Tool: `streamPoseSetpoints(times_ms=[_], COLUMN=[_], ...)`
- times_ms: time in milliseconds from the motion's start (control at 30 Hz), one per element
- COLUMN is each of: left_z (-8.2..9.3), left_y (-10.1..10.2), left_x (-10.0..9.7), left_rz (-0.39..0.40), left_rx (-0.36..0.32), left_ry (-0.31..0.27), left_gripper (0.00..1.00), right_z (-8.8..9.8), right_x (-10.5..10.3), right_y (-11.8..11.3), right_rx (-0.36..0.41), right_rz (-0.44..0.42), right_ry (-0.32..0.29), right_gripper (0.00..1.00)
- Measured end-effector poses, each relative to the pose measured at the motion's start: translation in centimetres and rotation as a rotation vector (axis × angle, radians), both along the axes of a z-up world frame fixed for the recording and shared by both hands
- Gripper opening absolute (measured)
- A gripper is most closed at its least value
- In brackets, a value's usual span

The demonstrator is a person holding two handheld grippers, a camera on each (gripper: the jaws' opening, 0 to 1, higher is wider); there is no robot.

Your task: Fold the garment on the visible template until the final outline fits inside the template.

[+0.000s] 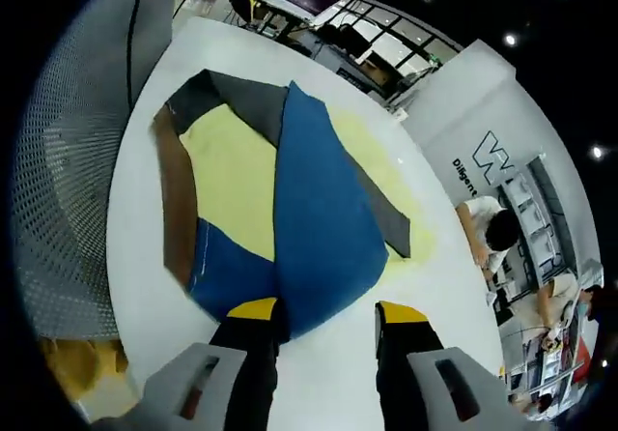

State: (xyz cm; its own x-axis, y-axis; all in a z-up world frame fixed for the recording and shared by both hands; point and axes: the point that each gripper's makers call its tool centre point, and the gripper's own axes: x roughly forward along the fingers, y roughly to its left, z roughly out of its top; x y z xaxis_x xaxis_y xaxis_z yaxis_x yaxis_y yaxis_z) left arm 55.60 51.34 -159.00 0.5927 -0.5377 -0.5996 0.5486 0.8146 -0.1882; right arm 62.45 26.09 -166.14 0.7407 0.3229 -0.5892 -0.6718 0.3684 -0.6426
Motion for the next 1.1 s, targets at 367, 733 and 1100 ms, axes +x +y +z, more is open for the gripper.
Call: streamPoseSetpoints(times_ms=[367, 733, 1100], left_z=[-0.4, -0.6, -0.7], left_y=[0.3, 0.2, -0.6], left_x=[0.0, 0.3, 1.5], left_rz=[-0.001, -0.005, -0.015], left_rx=[0.007, 0.004, 0.014], left_ry=[0.009, 0.007, -0.008], left_gripper=[0.98, 0.98, 0.97], right_z=[1.0, 2.1, 1.4], right_x=[1.2, 1.0, 0.9], right_y=[-1.1, -3.7, -5.4], right_rx=[0.140, 0.197, 0.236], right_rz=[-0.153, -0.307, -0.382], right_ry=[-0.027, -0.047, -0.023], right_gripper=[0.00, 0.00, 0.00])
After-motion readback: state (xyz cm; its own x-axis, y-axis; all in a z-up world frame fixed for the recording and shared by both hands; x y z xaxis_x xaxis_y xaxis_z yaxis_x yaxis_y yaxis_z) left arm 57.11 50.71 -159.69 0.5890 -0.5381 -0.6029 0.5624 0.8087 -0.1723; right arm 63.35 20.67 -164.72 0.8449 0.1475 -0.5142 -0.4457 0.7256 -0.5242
